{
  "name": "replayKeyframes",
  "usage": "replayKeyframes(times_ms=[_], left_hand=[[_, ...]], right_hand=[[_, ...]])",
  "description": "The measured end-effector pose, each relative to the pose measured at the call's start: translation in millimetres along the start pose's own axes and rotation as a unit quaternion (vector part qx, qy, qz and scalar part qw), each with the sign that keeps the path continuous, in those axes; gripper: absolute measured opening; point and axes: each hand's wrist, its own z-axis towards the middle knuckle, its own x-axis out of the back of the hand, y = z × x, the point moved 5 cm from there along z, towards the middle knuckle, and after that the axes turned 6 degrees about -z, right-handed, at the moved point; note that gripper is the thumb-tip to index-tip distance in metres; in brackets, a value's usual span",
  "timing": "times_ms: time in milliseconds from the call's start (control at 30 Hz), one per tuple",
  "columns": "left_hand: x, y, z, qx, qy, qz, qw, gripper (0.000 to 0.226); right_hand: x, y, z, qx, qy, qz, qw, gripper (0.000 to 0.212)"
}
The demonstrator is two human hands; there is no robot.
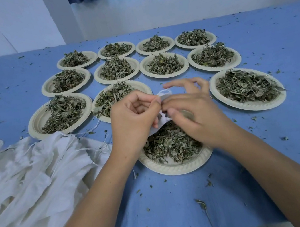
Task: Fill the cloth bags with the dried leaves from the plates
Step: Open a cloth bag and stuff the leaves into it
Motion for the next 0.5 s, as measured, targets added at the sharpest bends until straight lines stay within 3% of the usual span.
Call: replayKeyframes(times_ms=[100,233,267,300,400,433,500], left_hand=[[4,0,1,-0.006,0.022,-0.001,1.000,0.016],[-2,4,-2,-0.013,-0.018,-0.016,1.000,0.015],[-2,4,-2,-0.012,-0.015,-0.014,1.000,0.016],[0,3,-1,-0.010,-0.004,-0.015,1.000,0.017],[13,-1,4,0.001,0.076,-0.031,0.997,0.016],[16,-3,5,0.005,0.097,-0.043,0.994,0.015],[19,-3,6,0.005,0.121,-0.049,0.991,0.015]], right_hand=[[18,-1,-2,0.023,0.076,0.011,0.997,0.038],[-14,-11,-4,0.039,-0.122,-0.039,0.991,0.055],[-17,-10,-5,0.026,-0.137,-0.028,0.990,0.056],[-14,-8,-4,0.004,-0.117,0.004,0.993,0.053],[17,4,0,-0.046,0.059,0.099,0.992,0.030],[23,9,0,-0.050,0.076,0.108,0.990,0.021],[16,14,2,-0.071,-0.015,0.134,0.988,0.008]])
